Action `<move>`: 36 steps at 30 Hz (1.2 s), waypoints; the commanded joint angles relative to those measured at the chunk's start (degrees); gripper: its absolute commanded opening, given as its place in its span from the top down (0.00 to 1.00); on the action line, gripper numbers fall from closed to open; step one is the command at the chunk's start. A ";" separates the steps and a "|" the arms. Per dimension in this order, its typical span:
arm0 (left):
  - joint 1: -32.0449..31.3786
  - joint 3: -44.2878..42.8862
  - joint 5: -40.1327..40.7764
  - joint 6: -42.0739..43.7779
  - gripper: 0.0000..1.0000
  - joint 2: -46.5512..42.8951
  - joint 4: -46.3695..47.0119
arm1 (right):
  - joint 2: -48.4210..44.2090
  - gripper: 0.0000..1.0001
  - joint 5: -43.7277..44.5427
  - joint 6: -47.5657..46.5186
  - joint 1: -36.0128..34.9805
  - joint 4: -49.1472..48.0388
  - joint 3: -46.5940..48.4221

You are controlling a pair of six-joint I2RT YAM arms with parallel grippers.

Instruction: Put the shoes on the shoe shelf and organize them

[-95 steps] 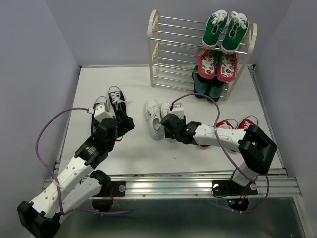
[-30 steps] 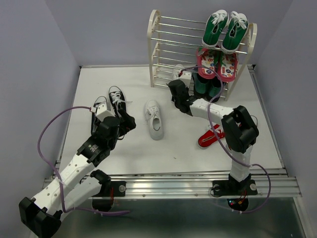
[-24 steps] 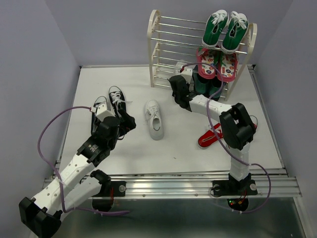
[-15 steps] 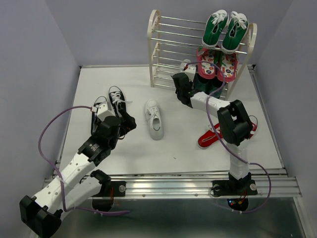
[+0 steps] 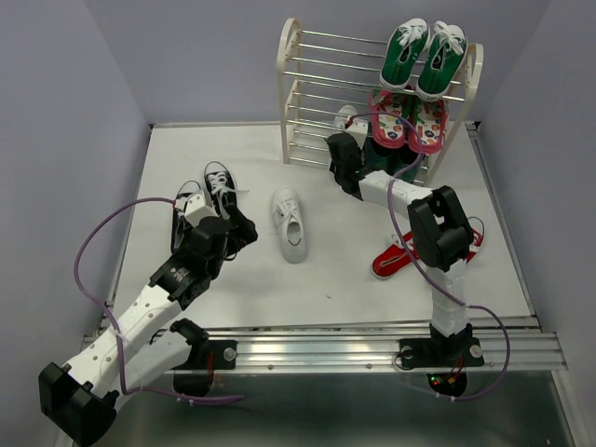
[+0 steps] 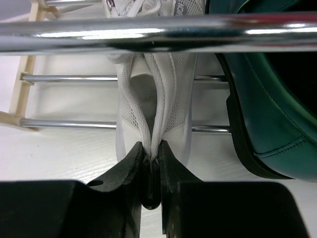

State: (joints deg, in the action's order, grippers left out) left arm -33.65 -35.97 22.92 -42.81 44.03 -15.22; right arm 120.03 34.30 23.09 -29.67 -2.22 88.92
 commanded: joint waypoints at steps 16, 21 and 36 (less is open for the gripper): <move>0.16 0.55 0.64 0.88 0.01 -0.52 1.69 | 3.37 0.81 -0.64 0.55 2.16 -7.19 8.90; 0.16 0.46 0.64 0.80 0.01 -0.52 1.51 | 3.90 0.64 0.41 0.90 2.16 -7.10 8.98; 0.16 0.63 -4.89 0.62 0.01 -2.11 0.89 | -6.55 0.00 -7.92 4.42 2.16 -4.90 -0.05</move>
State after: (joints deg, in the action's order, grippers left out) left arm -33.65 -35.97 20.73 -42.65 42.92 -15.29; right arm 121.19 29.36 25.74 -27.73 -4.84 91.94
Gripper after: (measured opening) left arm 0.986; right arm 0.987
